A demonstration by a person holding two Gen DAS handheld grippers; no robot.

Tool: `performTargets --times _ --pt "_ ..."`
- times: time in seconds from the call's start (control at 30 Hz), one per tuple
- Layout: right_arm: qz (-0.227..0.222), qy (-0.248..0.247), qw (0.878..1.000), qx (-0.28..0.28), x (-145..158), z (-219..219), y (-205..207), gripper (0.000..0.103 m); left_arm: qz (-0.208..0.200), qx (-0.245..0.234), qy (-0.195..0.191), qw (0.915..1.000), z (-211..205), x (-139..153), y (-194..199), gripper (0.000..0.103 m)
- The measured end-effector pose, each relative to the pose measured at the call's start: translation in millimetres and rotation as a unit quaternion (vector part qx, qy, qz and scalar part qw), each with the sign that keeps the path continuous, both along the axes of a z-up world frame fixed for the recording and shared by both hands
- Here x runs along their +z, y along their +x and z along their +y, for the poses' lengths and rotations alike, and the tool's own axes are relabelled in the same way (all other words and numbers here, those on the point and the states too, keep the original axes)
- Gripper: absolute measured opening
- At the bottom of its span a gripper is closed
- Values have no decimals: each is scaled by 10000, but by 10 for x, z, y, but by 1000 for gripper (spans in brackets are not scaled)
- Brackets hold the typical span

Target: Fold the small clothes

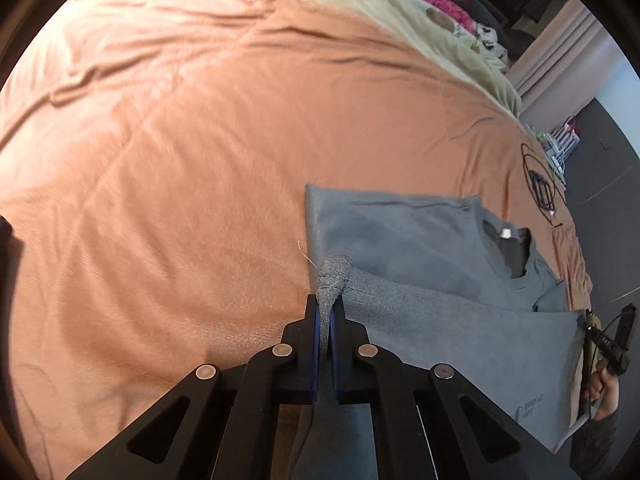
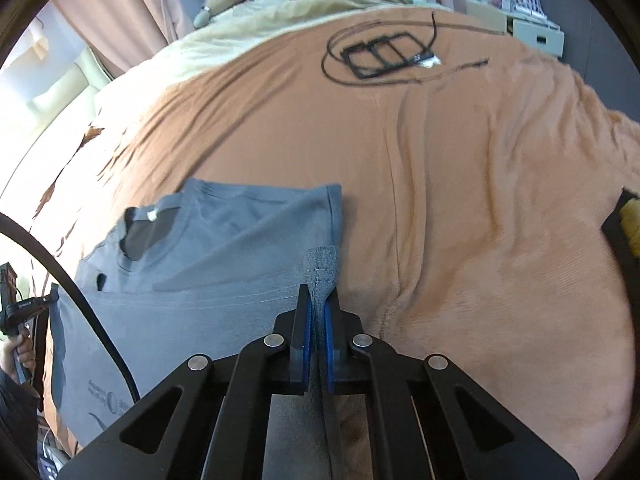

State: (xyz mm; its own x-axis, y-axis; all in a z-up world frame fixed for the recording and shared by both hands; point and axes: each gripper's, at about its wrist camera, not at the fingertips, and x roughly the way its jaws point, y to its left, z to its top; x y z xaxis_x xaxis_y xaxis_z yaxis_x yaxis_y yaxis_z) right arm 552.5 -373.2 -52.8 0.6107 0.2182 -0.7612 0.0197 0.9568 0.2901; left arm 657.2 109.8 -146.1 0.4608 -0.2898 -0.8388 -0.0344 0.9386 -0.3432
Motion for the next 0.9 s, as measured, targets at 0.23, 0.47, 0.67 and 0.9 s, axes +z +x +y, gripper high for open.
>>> performTargets --times 0.23,0.47,0.67,0.9 --pt "-448 -56 9990 25 465 81 -285 2 -474 -50 202 9987 -74 528 -120 4" --pt "-844 -31 9964 -37 895 57 -523 2 -879 83 248 9958 -41 1047 -183 4" --pt "-1024 0 9946 -136 1088 50 -555 2 -1096 105 409 9931 -112 1336 -94 4" --pt "-1040 -78 9943 -202 1115 85 -325 2 -1150 181 510 9919 -154 1415 179 4"
